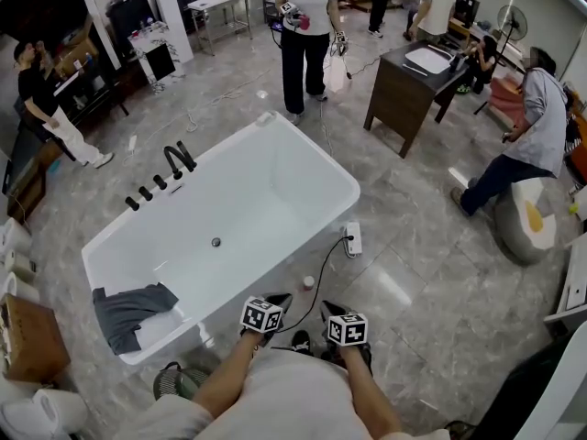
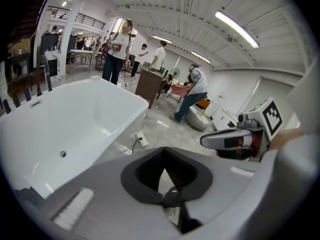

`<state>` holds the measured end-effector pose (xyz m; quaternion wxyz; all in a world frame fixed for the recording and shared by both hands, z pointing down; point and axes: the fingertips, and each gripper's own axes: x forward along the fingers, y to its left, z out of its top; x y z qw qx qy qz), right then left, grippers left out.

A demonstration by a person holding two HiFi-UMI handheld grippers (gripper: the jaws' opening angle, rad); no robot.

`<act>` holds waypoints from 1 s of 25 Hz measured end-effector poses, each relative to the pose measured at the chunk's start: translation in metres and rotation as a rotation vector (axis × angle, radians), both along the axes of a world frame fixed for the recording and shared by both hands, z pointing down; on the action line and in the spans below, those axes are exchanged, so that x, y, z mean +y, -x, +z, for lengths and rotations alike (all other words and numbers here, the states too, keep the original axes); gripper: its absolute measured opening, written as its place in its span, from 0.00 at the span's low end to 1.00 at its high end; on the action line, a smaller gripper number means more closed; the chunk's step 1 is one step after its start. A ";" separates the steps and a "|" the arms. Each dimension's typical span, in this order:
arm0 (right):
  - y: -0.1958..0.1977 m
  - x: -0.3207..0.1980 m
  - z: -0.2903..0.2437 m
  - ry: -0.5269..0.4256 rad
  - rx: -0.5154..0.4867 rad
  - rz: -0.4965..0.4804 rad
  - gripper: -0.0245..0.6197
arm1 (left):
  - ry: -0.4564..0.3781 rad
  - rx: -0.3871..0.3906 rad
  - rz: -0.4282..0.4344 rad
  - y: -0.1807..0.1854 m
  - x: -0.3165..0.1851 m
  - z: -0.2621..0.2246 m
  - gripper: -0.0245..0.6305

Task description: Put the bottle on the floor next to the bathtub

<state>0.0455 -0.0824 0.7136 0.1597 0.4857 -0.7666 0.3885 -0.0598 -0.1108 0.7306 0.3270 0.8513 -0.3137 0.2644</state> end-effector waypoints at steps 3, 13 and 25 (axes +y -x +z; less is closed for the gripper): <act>0.003 0.001 0.002 -0.003 -0.001 -0.003 0.04 | -0.001 0.001 -0.003 0.002 0.001 0.001 0.12; 0.000 0.004 -0.002 -0.004 0.000 -0.017 0.04 | 0.006 -0.012 -0.004 0.000 0.003 -0.001 0.12; 0.001 0.003 -0.001 -0.006 0.003 -0.026 0.04 | 0.019 -0.012 -0.004 0.002 0.003 0.001 0.12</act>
